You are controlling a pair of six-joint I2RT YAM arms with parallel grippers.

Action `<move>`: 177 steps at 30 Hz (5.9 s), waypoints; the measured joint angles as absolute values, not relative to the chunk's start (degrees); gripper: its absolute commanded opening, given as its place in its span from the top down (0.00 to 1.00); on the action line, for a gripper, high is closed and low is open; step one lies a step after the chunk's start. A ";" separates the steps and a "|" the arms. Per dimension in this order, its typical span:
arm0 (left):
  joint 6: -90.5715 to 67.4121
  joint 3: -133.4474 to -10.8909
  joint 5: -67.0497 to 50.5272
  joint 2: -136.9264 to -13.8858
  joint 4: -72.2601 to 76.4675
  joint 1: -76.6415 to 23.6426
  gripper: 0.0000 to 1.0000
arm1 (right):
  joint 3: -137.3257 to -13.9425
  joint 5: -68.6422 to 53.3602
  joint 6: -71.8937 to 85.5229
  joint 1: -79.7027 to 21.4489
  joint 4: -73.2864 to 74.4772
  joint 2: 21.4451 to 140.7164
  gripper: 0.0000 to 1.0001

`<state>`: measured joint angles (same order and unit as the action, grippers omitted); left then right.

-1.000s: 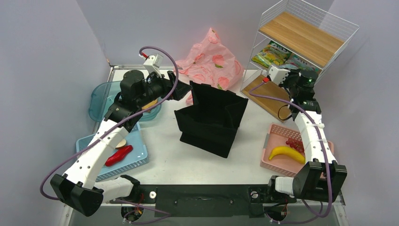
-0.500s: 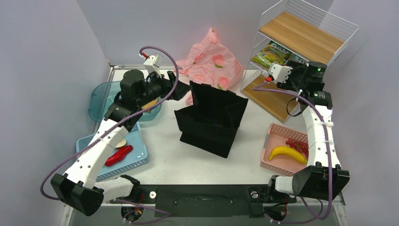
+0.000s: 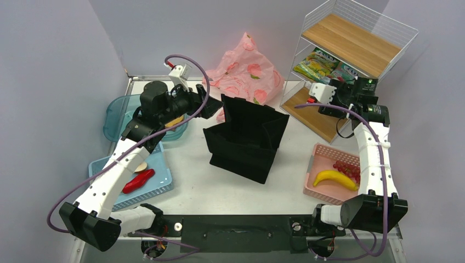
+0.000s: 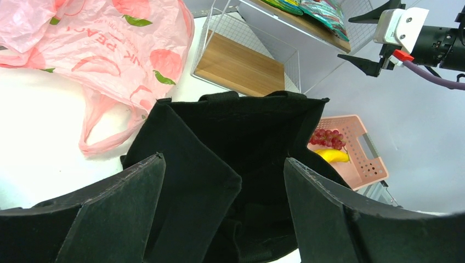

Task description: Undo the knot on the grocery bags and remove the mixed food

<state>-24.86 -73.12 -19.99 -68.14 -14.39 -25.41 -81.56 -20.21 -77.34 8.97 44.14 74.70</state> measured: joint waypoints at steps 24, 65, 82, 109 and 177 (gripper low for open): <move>-19.46 -73.12 -23.22 -68.12 -15.27 -24.40 0.22 | -94.04 -29.17 -45.32 -1.30 42.98 72.51 0.42; -17.37 -69.12 -23.44 -69.25 -21.30 -16.80 0.22 | -121.93 -9.37 -22.96 -17.30 10.09 129.51 0.36; -17.30 -69.14 -23.51 -69.89 -26.02 -15.77 0.22 | -126.37 -9.67 -19.57 -13.63 -0.43 139.96 0.23; -6.96 -77.89 -29.15 -79.99 -17.19 -11.84 0.17 | -115.13 -26.30 -12.71 -15.14 -7.03 129.84 1.00; 2.48 -80.36 -41.39 -79.94 27.73 -11.75 1.00 | -97.78 -47.29 5.04 -21.56 -6.81 94.78 0.18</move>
